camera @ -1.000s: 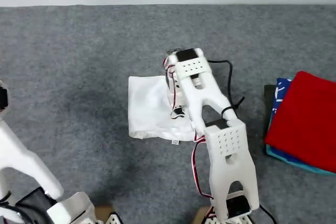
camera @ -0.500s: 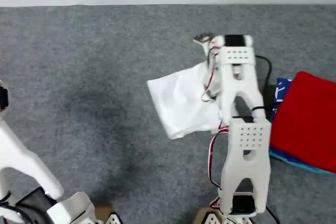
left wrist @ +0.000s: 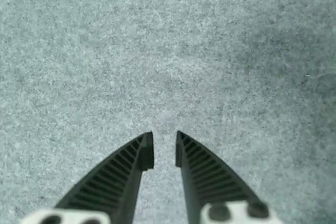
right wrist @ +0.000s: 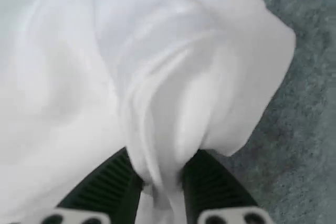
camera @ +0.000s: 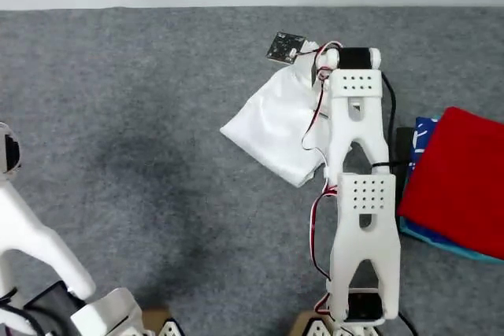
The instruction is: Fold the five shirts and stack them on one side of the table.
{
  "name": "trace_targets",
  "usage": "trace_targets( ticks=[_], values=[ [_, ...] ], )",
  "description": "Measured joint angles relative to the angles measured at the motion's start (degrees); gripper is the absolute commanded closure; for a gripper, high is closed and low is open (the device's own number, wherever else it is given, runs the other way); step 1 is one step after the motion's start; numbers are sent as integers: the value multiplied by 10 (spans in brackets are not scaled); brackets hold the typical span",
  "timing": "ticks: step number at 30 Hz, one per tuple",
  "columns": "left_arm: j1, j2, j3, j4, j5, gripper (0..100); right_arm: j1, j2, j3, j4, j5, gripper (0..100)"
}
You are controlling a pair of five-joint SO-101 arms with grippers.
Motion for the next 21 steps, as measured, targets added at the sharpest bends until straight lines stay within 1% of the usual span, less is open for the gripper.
trace_targets(
  ticks=[2, 4, 8, 12, 17, 19, 21],
  values=[
    [0, -1, 0, 0, 0, 924, 2, 8, -42, 0, -47, 816],
    [0, -1, 0, 0, 0, 924, 3, 11, -90, 0, -113, 792],
    [0, -2, 0, 0, -2, 924, 11, 11, -162, 27, -290, 755],
    [0, -2, 0, 0, -2, 924, 9, 11, -177, 99, -444, 753],
    [0, -2, 0, 0, -2, 924, 8, 11, -177, 110, -631, 753],
    [0, -2, 0, 0, -5, 924, 6, 9, -176, 110, -681, 752],
    [0, -2, 0, 0, -19, 924, -4, -8, -158, 110, -708, 750]
  ],
)
